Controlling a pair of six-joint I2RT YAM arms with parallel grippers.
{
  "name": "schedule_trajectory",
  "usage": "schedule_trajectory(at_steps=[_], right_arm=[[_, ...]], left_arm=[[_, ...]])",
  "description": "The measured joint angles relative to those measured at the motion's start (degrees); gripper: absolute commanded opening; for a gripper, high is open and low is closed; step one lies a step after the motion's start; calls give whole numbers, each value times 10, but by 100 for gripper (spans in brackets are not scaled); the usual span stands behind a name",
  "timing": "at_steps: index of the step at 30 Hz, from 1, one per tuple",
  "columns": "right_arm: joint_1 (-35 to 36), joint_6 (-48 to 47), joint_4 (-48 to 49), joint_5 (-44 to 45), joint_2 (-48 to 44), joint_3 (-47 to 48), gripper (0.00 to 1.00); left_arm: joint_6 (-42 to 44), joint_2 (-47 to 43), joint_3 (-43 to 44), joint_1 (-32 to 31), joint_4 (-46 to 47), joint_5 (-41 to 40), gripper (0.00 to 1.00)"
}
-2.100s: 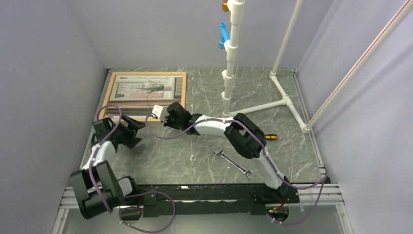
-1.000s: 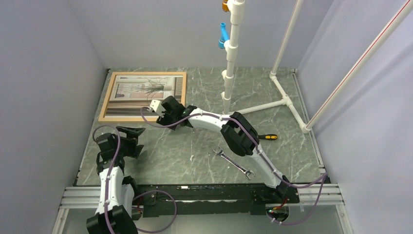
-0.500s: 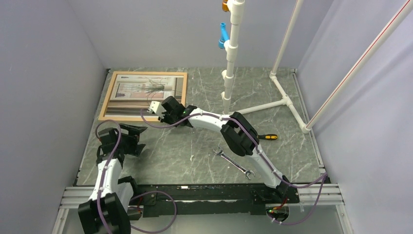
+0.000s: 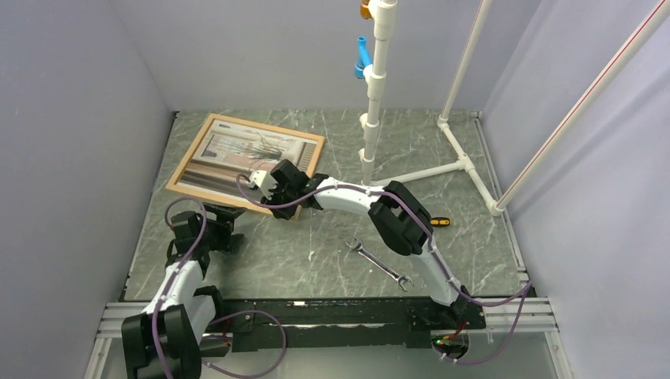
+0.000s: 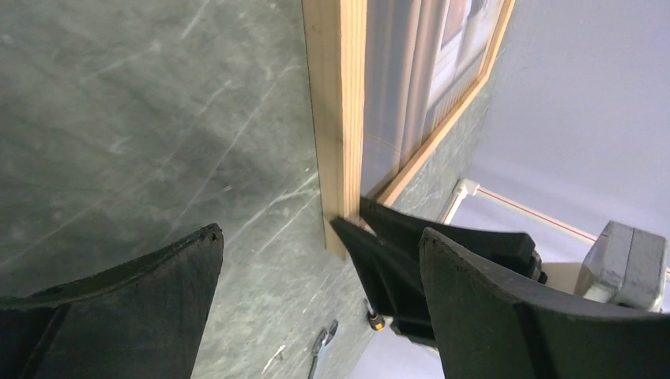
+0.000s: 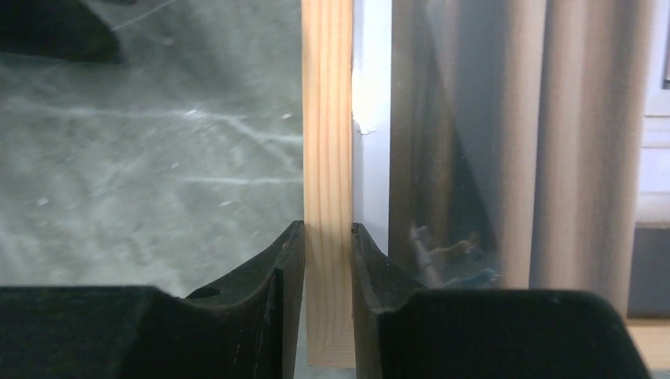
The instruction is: Take the photo out of the frame
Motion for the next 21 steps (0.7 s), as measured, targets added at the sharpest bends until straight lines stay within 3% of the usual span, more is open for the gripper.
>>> schedule_trajectory(at_steps=[11,21], right_arm=[[14,65,2,-37,-43,-65,0],[43,93,20,10,-84,-115,0]], left_arm=[[-17,-47,-51,-10,30,-14,93],[36,-102,-8,-10,-52,7,94]])
